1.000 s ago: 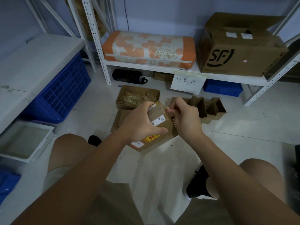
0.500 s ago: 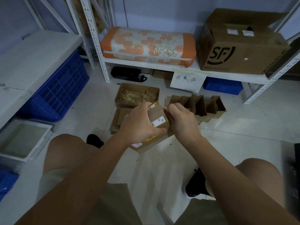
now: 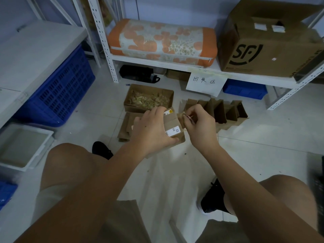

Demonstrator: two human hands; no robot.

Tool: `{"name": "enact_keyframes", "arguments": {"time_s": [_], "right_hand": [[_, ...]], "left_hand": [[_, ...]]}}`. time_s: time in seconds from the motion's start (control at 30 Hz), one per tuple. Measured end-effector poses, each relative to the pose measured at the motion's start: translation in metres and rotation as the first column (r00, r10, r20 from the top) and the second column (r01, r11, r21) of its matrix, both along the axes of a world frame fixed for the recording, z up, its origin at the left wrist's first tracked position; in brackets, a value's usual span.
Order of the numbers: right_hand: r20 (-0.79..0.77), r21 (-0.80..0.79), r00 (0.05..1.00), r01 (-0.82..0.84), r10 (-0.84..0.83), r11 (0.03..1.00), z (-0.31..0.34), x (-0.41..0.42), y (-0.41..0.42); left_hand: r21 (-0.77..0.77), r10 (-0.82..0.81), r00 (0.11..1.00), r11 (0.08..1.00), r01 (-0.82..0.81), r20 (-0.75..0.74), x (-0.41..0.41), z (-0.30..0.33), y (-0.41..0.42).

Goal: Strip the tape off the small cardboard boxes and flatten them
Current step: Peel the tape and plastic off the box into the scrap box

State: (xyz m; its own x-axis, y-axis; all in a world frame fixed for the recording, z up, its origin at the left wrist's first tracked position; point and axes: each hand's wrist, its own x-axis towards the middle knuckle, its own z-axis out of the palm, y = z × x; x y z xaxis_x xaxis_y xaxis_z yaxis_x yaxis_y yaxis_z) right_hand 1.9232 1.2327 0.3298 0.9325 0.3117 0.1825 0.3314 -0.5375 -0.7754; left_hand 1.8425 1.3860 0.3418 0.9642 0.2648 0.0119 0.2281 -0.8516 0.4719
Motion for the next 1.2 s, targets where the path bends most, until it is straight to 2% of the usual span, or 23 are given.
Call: {"name": "enact_keyframes", "arguments": {"time_s": [0.1,0.23,0.33,0.4,0.57,0.7,0.8,0.9,1.0,1.1,1.2], "right_hand": [[-0.19,0.144,0.981,-0.005,0.033,0.99,-0.001,0.0,0.004],[-0.328,0.283,0.933,-0.056,0.151,0.958,0.0,-0.001,0.002],[-0.493,0.396,0.841,-0.01,0.222,0.918,0.004,-0.002,-0.001],[-0.541,0.423,0.8,-0.008,0.259,0.906,0.006,0.0,-0.004],[-0.47,0.285,0.825,-0.195,0.314,0.938,0.008,0.002,-0.015],[-0.417,0.219,0.88,-0.147,0.229,0.964,0.002,-0.006,-0.015],[-0.38,0.187,0.911,-0.095,0.161,0.978,-0.003,-0.013,-0.014],[-0.316,0.05,0.938,-0.136,0.145,0.989,0.0,-0.018,-0.014],[-0.216,-0.062,0.966,-0.156,0.139,0.986,0.002,-0.021,-0.013],[-0.205,0.041,0.974,-0.093,0.1,0.995,0.004,-0.016,-0.016],[-0.233,0.058,0.971,-0.031,0.044,0.998,0.004,-0.003,-0.017]], "left_hand": [[-0.015,0.024,0.999,1.0,-0.024,0.021,0.001,-0.008,0.003],[-0.009,0.033,0.998,0.999,-0.032,0.057,-0.002,-0.015,0.006],[-0.009,0.016,0.997,1.0,-0.015,0.07,-0.006,-0.019,0.012],[-0.01,-0.021,0.997,1.0,0.021,0.068,-0.008,-0.021,0.015],[-0.004,-0.097,0.99,0.995,0.098,0.099,-0.019,-0.021,0.013],[-0.036,-0.09,0.99,0.995,0.094,0.113,-0.022,-0.017,0.006],[0.053,-0.112,0.99,0.993,0.108,0.081,-0.02,-0.012,0.002],[0.157,-0.094,0.995,0.984,0.089,0.027,-0.016,-0.01,0.002],[0.187,-0.02,1.0,0.982,0.021,-0.008,-0.011,-0.009,0.007],[0.199,-0.04,0.998,0.979,0.05,-0.054,-0.009,-0.009,0.012],[0.173,-0.039,0.997,0.984,0.049,-0.059,-0.007,-0.009,0.018]]}}
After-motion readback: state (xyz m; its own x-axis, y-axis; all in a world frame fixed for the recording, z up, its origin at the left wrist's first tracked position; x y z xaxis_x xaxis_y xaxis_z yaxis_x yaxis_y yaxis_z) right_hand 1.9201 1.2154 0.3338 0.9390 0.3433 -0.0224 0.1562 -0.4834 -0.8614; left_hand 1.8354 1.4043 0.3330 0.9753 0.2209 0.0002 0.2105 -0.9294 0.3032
